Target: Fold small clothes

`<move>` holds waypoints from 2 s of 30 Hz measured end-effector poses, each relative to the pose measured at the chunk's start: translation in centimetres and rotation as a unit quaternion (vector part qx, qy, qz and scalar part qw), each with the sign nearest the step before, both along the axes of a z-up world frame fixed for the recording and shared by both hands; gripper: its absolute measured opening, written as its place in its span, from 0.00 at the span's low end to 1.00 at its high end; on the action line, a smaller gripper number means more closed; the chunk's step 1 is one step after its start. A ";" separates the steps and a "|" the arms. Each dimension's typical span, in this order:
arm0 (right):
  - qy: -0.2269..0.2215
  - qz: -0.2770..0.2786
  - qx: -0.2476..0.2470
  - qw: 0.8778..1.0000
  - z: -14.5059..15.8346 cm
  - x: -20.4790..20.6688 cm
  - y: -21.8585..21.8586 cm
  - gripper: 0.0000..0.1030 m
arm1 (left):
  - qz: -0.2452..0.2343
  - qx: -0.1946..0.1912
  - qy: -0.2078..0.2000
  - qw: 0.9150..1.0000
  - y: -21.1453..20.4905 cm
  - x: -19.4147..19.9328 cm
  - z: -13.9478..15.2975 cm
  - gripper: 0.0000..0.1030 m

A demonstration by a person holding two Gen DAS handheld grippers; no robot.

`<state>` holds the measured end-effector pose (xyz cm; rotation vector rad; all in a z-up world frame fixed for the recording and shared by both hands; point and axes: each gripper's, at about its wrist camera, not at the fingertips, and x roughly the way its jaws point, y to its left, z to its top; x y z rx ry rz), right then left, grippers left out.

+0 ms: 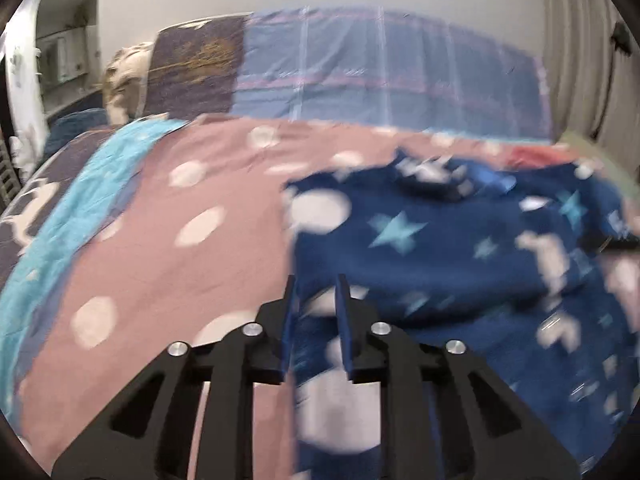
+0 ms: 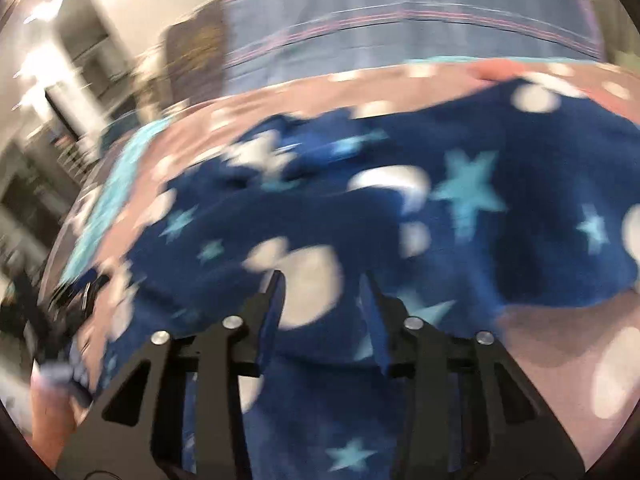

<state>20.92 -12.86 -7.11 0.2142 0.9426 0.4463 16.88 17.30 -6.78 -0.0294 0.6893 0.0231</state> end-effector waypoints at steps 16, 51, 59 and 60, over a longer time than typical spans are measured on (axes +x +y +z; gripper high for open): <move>-0.010 0.010 -0.122 0.992 -3.0 -2.6 3.5 0.43 | -0.037 0.051 0.097 0.993 -5.8 5.9 -6.7 0.20; 0.034 -0.432 0.356 0.828 -5.7 -8.6 -36.3 0.51 | -0.125 -0.017 0.092 0.988 -19.7 8.0 -7.7 0.49; 0.031 -0.522 0.300 0.798 -5.6 -3.3 -38.3 0.31 | -0.127 -0.026 0.088 0.988 -19.5 7.7 -7.7 0.49; 0.033 -0.527 0.295 0.796 -5.7 -2.9 -38.5 0.10 | -0.127 -0.028 0.088 0.988 -19.5 7.7 -7.7 0.49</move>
